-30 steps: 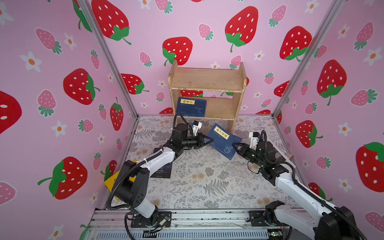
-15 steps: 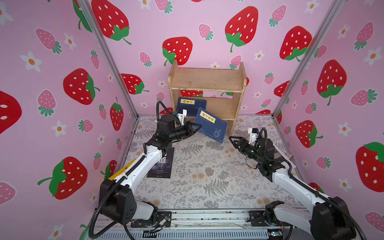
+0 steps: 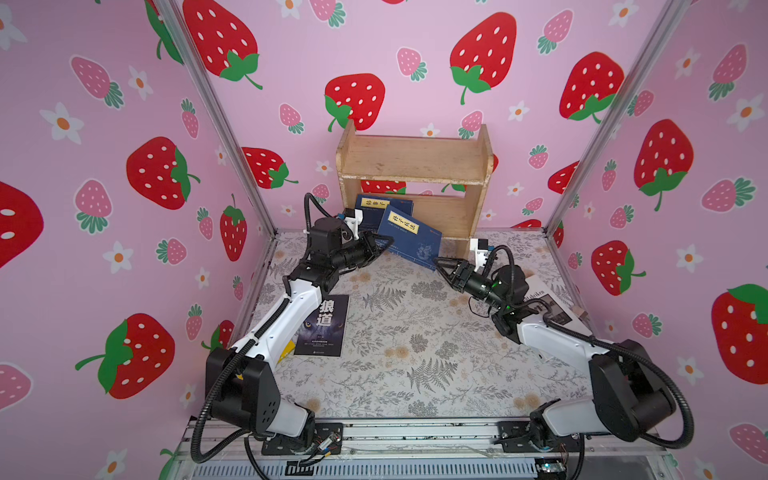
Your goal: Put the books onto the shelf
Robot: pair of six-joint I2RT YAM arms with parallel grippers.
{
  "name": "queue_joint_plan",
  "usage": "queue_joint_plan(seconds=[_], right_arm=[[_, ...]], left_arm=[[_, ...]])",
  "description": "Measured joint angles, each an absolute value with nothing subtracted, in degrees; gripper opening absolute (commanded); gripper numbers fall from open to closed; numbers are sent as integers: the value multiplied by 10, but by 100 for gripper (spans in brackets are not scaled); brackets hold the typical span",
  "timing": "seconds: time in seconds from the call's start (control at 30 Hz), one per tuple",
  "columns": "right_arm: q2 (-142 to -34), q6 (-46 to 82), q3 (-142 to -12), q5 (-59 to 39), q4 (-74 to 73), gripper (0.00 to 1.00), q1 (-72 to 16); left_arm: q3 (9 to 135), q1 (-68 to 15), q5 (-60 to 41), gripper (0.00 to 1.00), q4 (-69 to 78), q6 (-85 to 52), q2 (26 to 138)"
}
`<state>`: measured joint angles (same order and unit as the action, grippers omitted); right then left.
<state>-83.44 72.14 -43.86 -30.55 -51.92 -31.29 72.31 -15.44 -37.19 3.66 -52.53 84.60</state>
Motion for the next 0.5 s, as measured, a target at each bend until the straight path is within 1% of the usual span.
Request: queue_joint_plan(seconds=[0.1,0.2,0.27,0.37,0.5], right_arm=[[-867,737,-462,-305,-537,66,-316],[-887,748,-482,-305,-540,64,-319],[-894,752,-489,-304,-542,60,-322],[-903,761,-501,-303,-546,46,-324],[-926,769,-531,-302,-553,24,-328]], left_arm=[[729,-146,-382,0,42,-528,848],[731,-139,-391,0,52,-530,848],[731,-135,-397,0,57,-530,848],[735,-128,-403,0,59,-531,848],[747,-116,-412,0,64,-534,848]])
